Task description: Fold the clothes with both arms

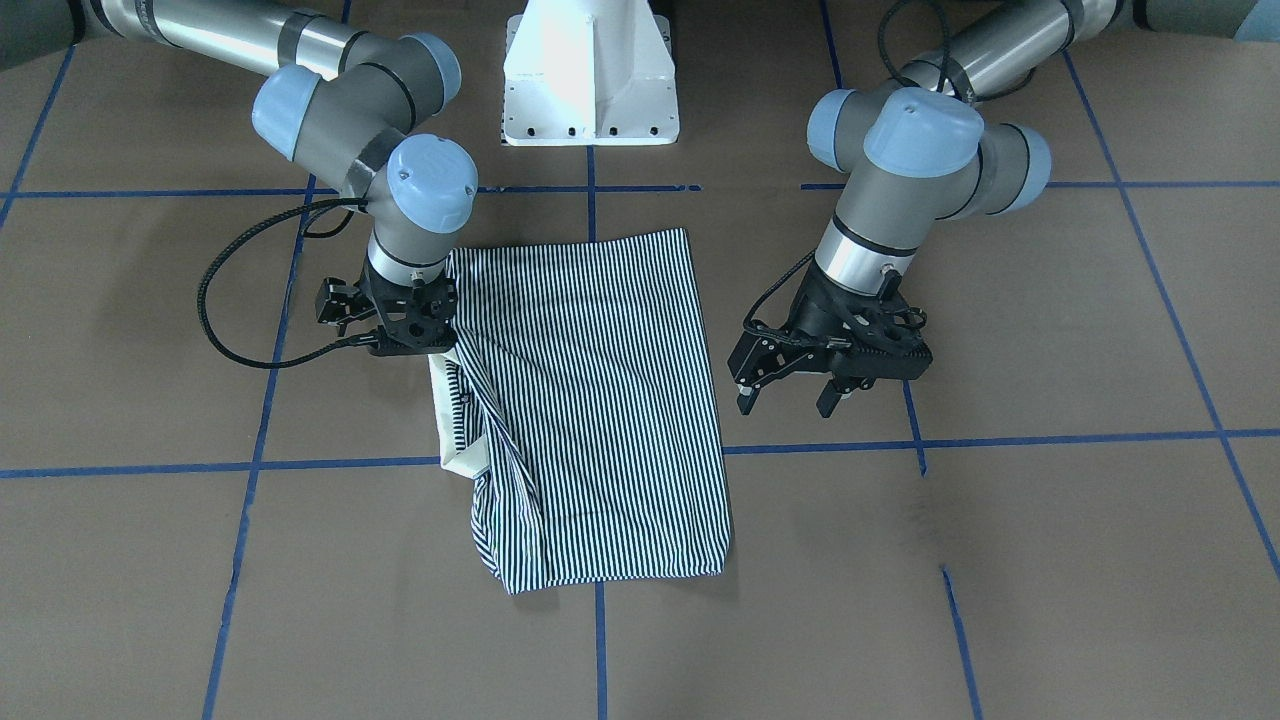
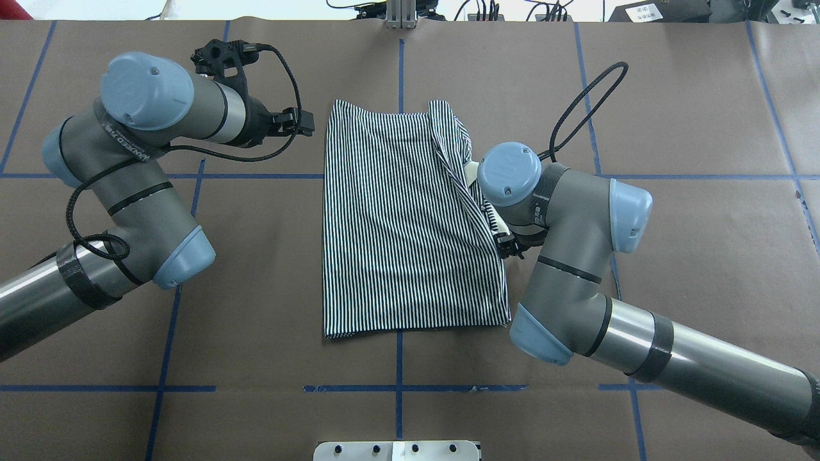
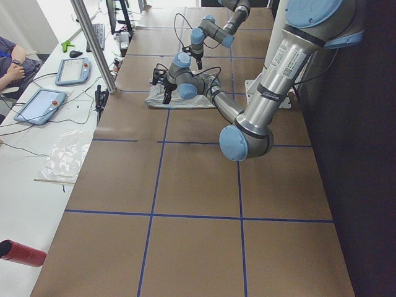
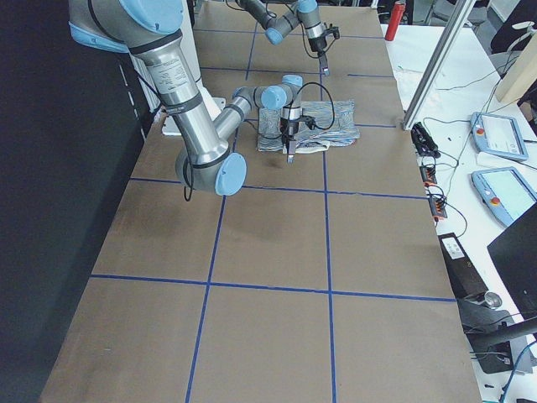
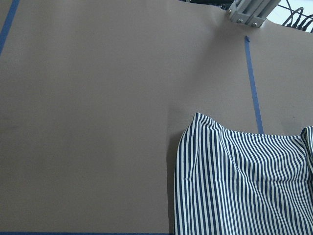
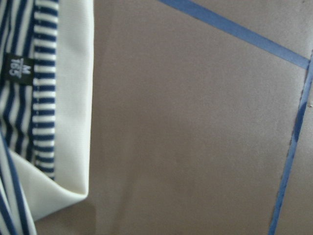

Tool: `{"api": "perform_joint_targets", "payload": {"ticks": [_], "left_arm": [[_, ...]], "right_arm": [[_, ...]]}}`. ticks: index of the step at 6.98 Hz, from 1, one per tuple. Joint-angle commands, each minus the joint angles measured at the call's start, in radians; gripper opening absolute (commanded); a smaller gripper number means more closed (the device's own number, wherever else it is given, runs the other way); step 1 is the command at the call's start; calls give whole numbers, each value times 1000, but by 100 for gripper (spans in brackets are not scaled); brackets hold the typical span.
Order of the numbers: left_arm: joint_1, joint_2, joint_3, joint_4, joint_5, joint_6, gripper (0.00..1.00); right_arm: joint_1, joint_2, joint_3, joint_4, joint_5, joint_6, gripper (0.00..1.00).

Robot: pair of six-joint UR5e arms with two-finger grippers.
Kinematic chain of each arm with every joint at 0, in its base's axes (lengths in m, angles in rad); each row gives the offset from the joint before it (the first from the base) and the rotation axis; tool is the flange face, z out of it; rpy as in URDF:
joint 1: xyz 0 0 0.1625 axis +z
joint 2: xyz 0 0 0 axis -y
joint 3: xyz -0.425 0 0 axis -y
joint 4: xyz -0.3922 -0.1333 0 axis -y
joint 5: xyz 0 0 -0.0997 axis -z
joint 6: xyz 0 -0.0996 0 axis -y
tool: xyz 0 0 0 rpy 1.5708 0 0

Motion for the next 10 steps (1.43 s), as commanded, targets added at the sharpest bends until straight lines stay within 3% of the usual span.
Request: {"api": "perform_joint_targets", "payload": {"ticks": [1, 2, 3, 4, 5, 10], "left_arm": [[0, 1, -7, 2, -1, 1, 100], [0, 1, -7, 2, -1, 4, 100], [0, 1, -8, 3, -7, 6, 100], [-2, 3, -10, 5, -43, 9, 100], [-3, 4, -11, 5, -48, 9, 100], [-5, 4, -10, 3, -48, 10, 100]], "right_arm": [[45, 113, -38, 5, 4, -32, 100], [52, 221, -175, 69, 2, -32, 100], [60, 273, -312, 220, -4, -30, 100], [60, 340, -439, 297, -7, -29, 100], [60, 401, -528, 307, -7, -30, 100], [83, 356, -537, 304, -8, -110, 100]]}}
